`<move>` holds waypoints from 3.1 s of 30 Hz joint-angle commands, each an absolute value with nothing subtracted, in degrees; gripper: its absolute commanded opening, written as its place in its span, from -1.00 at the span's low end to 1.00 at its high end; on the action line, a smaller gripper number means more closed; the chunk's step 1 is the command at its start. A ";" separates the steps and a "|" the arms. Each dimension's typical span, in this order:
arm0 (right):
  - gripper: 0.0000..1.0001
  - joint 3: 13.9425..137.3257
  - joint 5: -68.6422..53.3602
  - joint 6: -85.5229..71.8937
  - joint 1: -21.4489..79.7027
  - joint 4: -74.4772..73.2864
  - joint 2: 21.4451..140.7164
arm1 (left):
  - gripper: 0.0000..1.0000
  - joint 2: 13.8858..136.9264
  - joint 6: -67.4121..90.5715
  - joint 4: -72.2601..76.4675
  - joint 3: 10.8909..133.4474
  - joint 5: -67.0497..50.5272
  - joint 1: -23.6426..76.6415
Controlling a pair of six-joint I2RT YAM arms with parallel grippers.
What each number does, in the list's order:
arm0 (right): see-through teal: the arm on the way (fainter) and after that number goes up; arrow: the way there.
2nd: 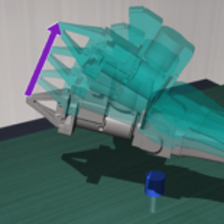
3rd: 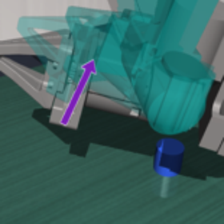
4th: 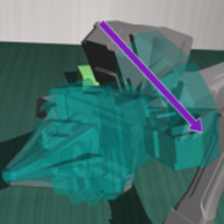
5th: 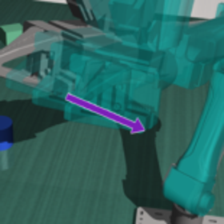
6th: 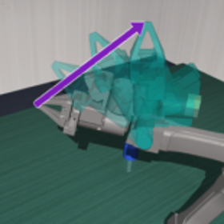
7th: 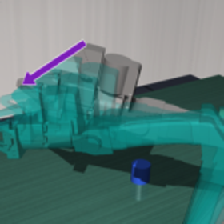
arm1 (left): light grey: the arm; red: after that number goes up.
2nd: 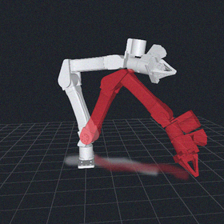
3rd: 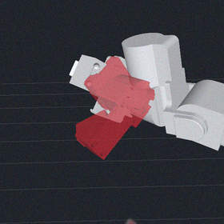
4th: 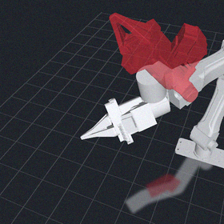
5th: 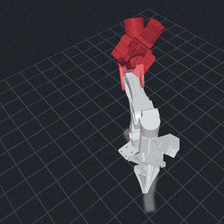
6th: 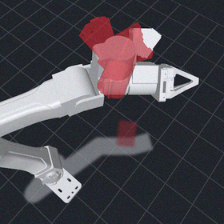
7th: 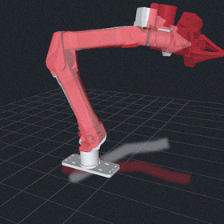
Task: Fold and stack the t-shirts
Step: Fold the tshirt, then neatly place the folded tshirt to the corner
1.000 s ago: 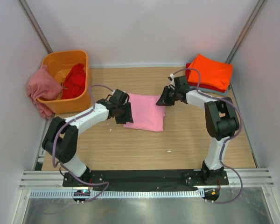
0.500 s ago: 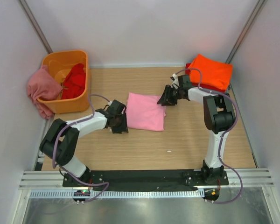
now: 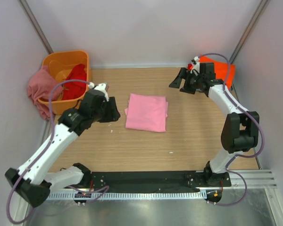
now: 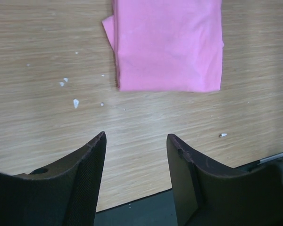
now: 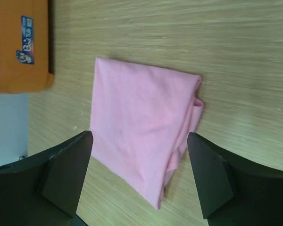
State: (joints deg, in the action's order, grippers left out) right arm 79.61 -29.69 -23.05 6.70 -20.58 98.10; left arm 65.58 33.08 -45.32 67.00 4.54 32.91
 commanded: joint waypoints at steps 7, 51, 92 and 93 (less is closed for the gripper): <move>0.76 69.00 -32.60 -26.45 4.66 -13.28 102.21 | 0.18 43.08 28.04 -51.76 58.54 11.86 33.05; -0.97 79.93 -29.10 -35.61 13.89 -11.49 104.51 | 0.44 27.16 29.44 -47.99 50.63 18.63 33.05; -0.97 151.00 -21.80 -36.30 -3.16 -37.80 128.67 | 0.45 27.07 28.92 -47.37 49.92 18.55 31.46; -0.97 151.00 -21.80 -36.47 -4.12 -36.84 128.41 | 0.45 27.07 28.92 -47.29 49.92 18.20 31.38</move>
